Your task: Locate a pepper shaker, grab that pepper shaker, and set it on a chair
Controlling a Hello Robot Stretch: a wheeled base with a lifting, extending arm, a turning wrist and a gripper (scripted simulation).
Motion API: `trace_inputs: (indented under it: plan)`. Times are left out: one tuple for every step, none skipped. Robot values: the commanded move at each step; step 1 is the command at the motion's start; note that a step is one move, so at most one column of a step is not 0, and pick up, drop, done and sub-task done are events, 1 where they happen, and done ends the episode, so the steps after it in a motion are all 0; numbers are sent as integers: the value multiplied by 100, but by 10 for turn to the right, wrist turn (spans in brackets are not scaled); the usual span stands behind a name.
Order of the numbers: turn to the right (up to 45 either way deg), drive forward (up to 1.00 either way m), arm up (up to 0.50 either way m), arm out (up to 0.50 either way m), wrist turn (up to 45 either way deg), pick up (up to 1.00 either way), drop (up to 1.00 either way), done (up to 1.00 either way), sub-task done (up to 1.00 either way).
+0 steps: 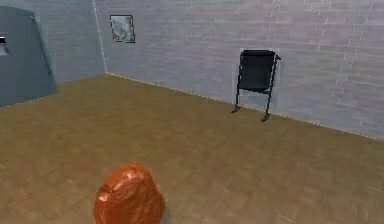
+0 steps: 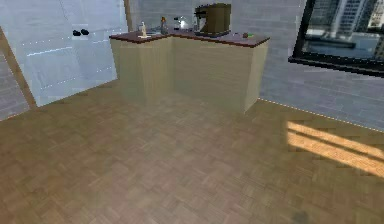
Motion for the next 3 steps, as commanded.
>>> trace_inputs:
  plan:
    - [0,100,0,0,0,0,0,0,0]
    - [330,0,0,0,0,0,0,0,0]
    - [0,5,0,0,0,0,0,0,0]
